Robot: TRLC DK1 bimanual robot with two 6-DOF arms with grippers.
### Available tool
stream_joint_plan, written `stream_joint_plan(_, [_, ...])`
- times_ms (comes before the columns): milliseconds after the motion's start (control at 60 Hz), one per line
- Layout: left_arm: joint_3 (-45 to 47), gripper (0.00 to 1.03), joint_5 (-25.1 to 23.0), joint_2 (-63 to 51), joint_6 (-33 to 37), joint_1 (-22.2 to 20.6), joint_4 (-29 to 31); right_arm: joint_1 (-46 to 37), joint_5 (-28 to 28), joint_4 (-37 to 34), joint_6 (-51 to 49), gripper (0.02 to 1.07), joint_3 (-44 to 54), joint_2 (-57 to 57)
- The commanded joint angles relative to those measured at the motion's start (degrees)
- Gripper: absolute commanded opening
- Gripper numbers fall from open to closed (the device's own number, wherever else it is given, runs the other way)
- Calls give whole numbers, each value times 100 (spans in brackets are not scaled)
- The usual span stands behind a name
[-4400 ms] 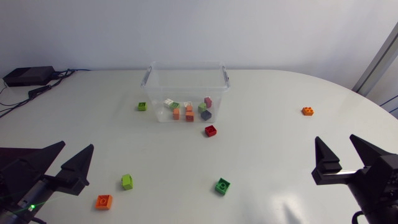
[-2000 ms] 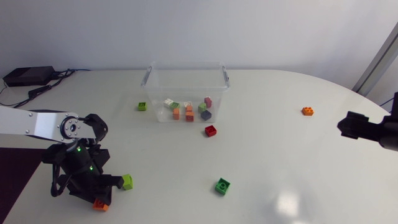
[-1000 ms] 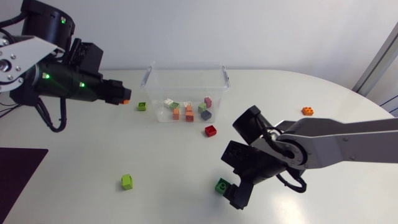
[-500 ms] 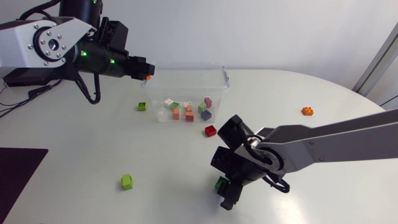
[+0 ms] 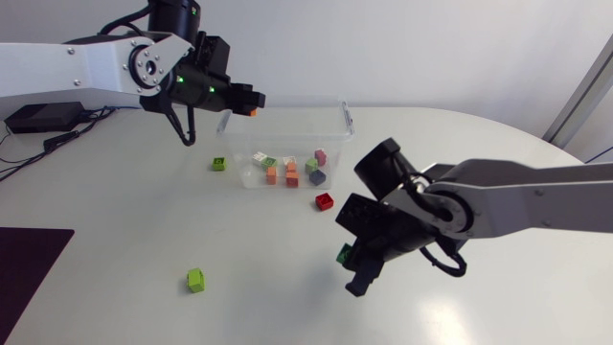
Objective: Place the duplo bricks in the container
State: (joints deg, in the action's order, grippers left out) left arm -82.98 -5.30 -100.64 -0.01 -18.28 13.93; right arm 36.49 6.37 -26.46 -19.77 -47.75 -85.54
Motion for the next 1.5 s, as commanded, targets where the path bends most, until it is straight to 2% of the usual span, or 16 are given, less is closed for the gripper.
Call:
stream_joint_plan(0, [-377,28,-24,-325,-166,-61,-119,-46,84,-228,35,21,-261,239])
stream_joint_plan(50, [-465,29,-24,-430,-192,-79,-172,-72,92,-316,35,21,-358,318])
stream_joint_plan(100, [-588,36,3,-580,-254,-79,-216,-89,119,-378,70,21,-464,397])
stream_joint_plan(117, [-667,45,55,-659,-289,-70,-224,-107,136,-378,96,21,-516,433])
stream_joint_plan(150, [-728,56,99,-729,-315,-53,-224,-133,145,-395,96,21,-578,450])
stream_joint_plan(200, [-825,77,249,-834,-412,9,-224,-204,163,-404,140,21,-719,468])
stream_joint_plan(217, [-834,87,258,-852,-412,35,-242,-221,163,-404,166,21,-771,477])
stream_joint_plan(300, [-843,98,258,-843,-535,229,-260,-397,295,-369,281,21,-1017,512])
stream_joint_plan(567, [-737,98,222,-544,-693,976,-137,-801,444,-105,694,21,-1835,424])
stream_joint_plan(683, [-702,98,108,-755,-658,1327,4,-898,453,18,826,21,-2160,222])
stream_joint_plan(850, [-658,98,-24,-1195,-614,1617,4,-995,462,132,940,21,-2529,-51])
stream_joint_plan(1200, [-781,98,-85,-1959,-588,1573,4,-1118,462,211,1160,21,-3092,-314])
stream_joint_plan(1483, [-807,98,-85,-2258,-605,1582,-49,-1206,462,580,1221,21,-3188,-675])
